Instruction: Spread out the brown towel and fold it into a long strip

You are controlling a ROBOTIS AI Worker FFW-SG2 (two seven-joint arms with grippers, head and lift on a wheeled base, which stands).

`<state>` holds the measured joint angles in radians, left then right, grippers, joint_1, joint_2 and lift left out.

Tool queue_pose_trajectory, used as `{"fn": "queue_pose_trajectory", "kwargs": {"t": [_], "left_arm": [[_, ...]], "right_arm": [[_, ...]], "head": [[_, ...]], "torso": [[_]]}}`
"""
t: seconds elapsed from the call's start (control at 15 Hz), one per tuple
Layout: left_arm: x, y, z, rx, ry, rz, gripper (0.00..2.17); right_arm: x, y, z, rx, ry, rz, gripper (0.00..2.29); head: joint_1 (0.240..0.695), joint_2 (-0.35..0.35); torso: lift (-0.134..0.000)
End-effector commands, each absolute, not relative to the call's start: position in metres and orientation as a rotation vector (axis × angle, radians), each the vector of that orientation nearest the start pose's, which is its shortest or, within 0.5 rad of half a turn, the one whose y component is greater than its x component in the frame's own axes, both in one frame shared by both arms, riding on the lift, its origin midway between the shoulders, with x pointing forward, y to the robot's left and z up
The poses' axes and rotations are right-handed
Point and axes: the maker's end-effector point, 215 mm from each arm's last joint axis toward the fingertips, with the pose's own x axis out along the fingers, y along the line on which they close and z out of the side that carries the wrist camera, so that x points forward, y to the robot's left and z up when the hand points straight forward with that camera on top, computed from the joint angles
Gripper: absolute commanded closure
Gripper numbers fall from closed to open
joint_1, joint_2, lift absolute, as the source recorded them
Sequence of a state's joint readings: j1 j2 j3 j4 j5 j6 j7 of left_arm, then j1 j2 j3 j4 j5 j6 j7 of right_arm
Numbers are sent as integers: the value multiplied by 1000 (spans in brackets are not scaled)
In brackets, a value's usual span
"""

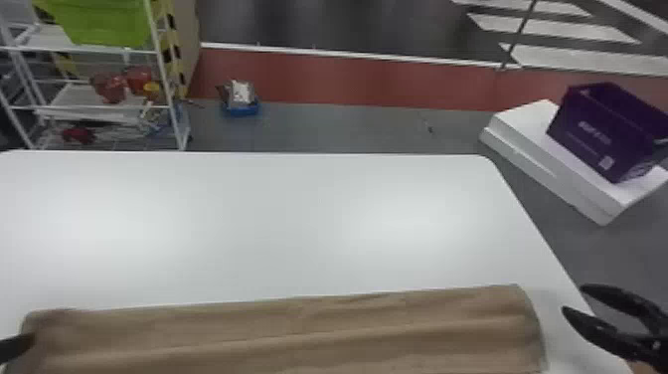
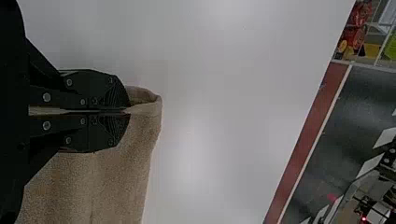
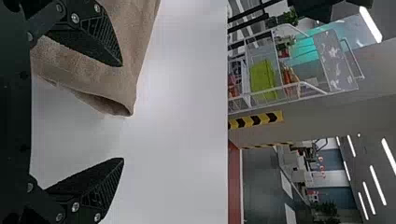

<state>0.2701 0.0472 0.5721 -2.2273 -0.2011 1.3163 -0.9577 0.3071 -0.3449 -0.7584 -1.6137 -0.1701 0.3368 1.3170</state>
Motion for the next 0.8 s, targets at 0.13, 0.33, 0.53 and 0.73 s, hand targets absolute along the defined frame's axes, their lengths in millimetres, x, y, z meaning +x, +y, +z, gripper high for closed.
{"fn": "queue_pose_trajectory", "kwargs": {"t": [0.13,0.33,0.53,0.73], "left_arm": [[350,375,-434,-354,823,-146,1355],[352,374,-435,-347,825,-146,1355],[352,374,-435,-346,825,-145,1355],[352,377,-435,-344,826,-140,1355]], "right_arm": [[353,-466,-416,108,456,571,194],[359,-456,-422,123,461,577,259],[372,-437,-425,176,461,596,424],[378,-427,-429,178,472,609,599]], "head": [[695,-153],[695,-146],[695,-135],[695,-101]], "torso": [[-123],[-123],[-123],[-123]]}}
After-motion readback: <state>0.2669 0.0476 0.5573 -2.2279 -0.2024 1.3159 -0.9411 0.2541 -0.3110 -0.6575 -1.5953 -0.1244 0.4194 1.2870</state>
